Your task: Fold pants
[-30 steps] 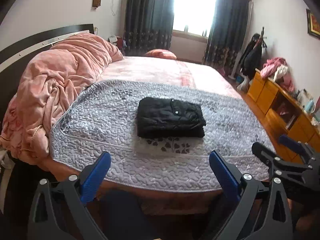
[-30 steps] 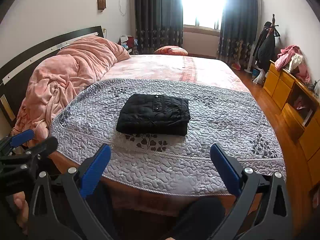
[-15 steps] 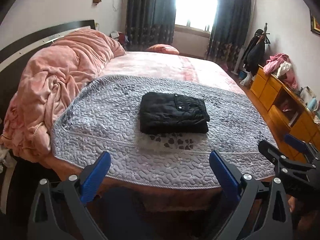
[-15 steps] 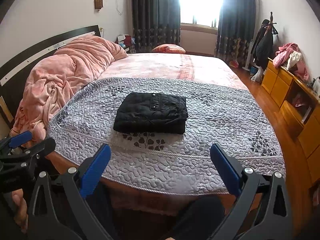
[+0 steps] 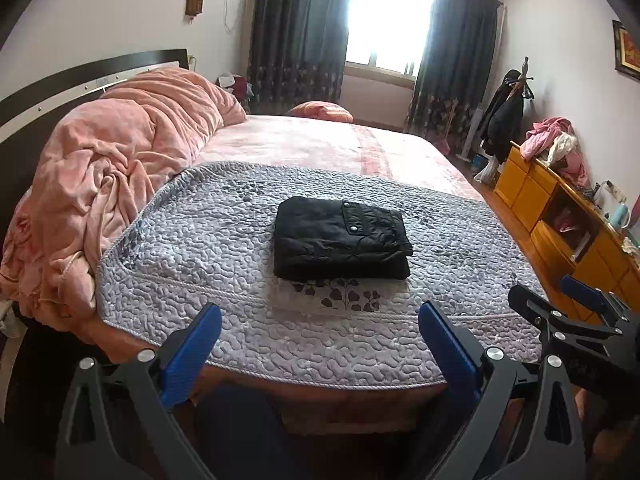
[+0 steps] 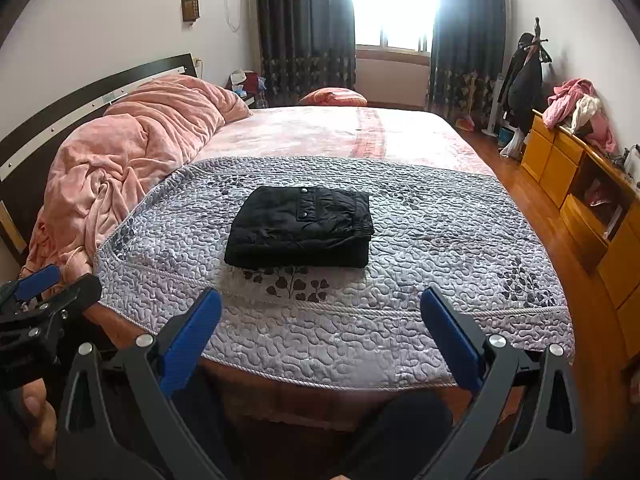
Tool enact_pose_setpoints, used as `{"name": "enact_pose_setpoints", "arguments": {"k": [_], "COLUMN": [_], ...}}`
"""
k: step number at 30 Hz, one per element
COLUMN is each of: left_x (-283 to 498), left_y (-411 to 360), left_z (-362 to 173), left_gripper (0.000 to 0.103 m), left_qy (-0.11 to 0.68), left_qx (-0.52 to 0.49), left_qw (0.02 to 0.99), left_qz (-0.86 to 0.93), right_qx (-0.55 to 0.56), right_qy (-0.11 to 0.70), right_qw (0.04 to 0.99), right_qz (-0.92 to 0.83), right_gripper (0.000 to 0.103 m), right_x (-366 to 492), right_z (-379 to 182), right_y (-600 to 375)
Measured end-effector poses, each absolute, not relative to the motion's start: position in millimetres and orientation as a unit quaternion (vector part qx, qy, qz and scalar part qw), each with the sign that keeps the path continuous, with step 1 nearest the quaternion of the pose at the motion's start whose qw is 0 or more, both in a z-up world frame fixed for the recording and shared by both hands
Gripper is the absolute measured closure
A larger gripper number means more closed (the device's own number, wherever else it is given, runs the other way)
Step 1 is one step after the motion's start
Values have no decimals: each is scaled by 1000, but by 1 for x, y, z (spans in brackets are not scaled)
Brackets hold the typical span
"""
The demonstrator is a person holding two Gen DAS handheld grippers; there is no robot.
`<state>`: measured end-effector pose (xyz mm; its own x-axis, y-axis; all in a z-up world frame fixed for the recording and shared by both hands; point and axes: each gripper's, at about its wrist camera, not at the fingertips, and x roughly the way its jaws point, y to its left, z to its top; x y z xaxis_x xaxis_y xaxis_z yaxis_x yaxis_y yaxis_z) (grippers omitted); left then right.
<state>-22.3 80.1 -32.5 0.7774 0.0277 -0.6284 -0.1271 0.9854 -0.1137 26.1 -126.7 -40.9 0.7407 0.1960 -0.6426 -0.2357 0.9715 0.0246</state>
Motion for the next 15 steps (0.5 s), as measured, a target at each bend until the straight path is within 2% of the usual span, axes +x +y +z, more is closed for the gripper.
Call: {"name": "enact_pose_setpoints", "arguments": {"k": [15], "left_x": [-23], "left_y": [74], "left_z": [-30], "left_gripper": [4], "left_qy": [333], "left_qx": [-55], "left_qw": [940], "left_qz": [47], "right_qx": [-23], "right_qy": [341], "right_qw": [934], "right_qz": [107], "right_gripper": [4], "right_x": [28], "right_z": [-43], "right_y": [-133]}}
